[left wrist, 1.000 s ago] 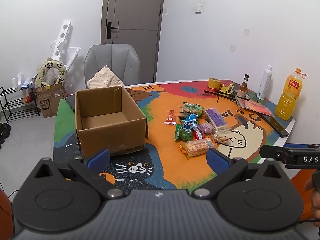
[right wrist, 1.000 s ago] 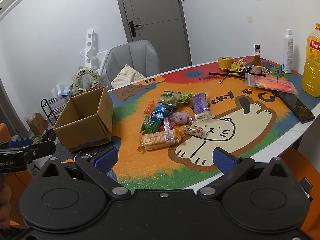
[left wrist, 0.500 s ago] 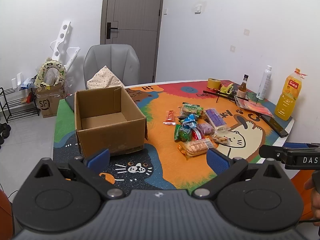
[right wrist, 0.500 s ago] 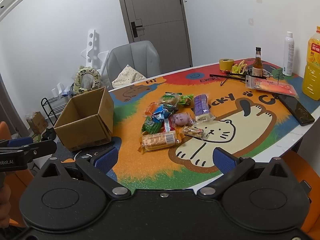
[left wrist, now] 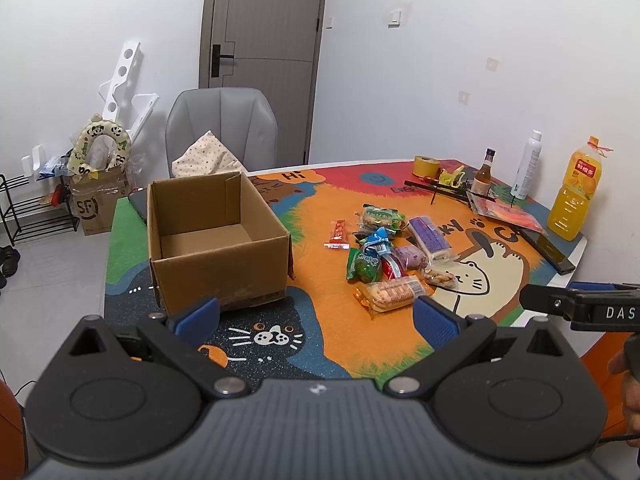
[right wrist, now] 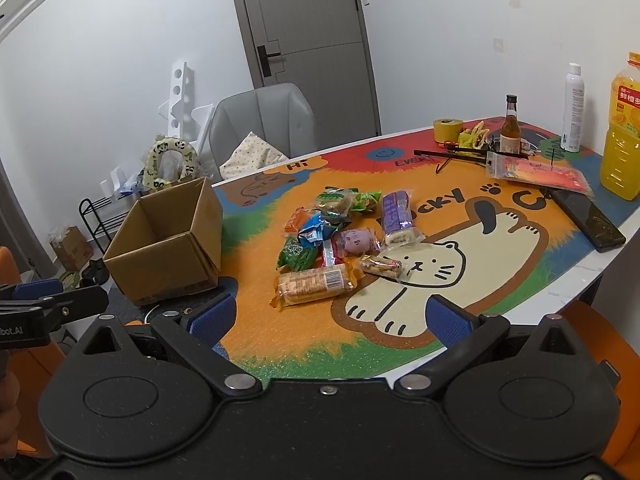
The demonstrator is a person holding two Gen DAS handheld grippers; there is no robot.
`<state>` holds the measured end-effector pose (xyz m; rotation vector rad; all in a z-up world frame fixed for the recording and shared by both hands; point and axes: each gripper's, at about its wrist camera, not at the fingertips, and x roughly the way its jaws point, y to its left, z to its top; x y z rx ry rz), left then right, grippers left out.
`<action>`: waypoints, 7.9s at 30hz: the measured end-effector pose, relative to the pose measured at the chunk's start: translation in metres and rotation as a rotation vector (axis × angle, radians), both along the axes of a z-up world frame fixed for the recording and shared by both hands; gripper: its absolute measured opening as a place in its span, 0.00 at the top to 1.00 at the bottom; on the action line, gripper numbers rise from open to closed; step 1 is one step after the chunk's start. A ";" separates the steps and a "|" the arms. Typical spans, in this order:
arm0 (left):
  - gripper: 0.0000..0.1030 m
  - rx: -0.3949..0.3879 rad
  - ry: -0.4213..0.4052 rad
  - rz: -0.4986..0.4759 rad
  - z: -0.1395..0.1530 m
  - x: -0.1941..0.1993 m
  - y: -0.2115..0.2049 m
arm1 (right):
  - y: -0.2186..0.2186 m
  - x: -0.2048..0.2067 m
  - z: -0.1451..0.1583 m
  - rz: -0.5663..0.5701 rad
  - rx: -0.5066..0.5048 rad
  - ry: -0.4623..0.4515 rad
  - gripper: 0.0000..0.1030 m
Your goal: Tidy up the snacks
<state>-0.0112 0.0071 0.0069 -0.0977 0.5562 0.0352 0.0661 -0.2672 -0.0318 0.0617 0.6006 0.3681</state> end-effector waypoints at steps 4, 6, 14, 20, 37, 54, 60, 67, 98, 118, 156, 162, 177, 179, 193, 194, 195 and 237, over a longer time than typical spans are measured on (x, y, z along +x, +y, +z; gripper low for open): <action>0.01 -0.008 -0.006 -0.008 0.000 0.001 -0.003 | -0.001 0.000 0.000 -0.007 -0.008 -0.003 0.00; 0.01 -0.012 -0.009 -0.010 0.000 0.002 -0.002 | 0.000 0.000 0.000 -0.005 -0.009 -0.006 0.00; 0.01 -0.032 -0.009 -0.016 -0.003 0.007 -0.002 | 0.001 0.002 -0.003 0.005 -0.018 -0.014 0.00; 0.01 -0.036 -0.006 -0.020 -0.006 0.022 -0.005 | -0.002 0.013 -0.007 -0.007 -0.019 -0.014 0.00; 0.01 -0.079 0.031 -0.020 -0.025 0.070 -0.018 | -0.023 0.048 -0.027 -0.003 -0.005 0.007 0.00; 0.03 -0.066 0.080 -0.077 -0.051 0.118 -0.038 | -0.018 0.082 -0.050 0.097 0.000 -0.009 0.07; 0.08 -0.065 0.096 -0.116 -0.061 0.136 -0.047 | -0.021 0.101 -0.064 0.087 0.006 0.019 0.24; 0.19 -0.070 0.127 -0.150 -0.074 0.161 -0.058 | -0.033 0.125 -0.078 0.072 0.014 0.058 0.43; 0.33 -0.096 0.209 -0.274 -0.120 0.201 -0.070 | -0.013 0.184 -0.107 0.128 -0.009 0.094 0.59; 0.68 -0.047 0.234 -0.212 -0.129 0.165 -0.070 | -0.003 0.141 -0.108 0.155 -0.079 0.125 0.66; 0.67 -0.019 0.101 -0.132 -0.082 0.144 -0.050 | 0.020 0.131 -0.075 0.174 -0.022 -0.001 0.84; 0.67 -0.015 0.067 -0.099 -0.066 0.140 -0.033 | 0.032 0.131 -0.063 0.187 -0.009 -0.026 0.84; 0.67 -0.001 0.019 0.002 -0.042 0.135 0.017 | 0.078 0.135 -0.048 0.259 0.017 -0.056 0.84; 0.67 -0.002 0.018 0.014 -0.041 0.135 0.024 | 0.085 0.136 -0.047 0.267 0.019 -0.058 0.84; 0.67 -0.024 0.026 0.079 -0.043 0.144 0.070 | 0.131 0.147 -0.044 0.324 0.012 -0.054 0.84; 0.67 -0.027 0.026 0.086 -0.043 0.144 0.074 | 0.134 0.149 -0.045 0.328 0.012 -0.054 0.84; 0.67 -0.028 0.025 0.090 -0.042 0.145 0.076 | 0.138 0.151 -0.044 0.334 0.014 -0.053 0.84; 0.11 -0.027 0.037 0.204 -0.034 0.145 0.124 | 0.183 0.156 -0.031 0.367 0.064 -0.041 0.40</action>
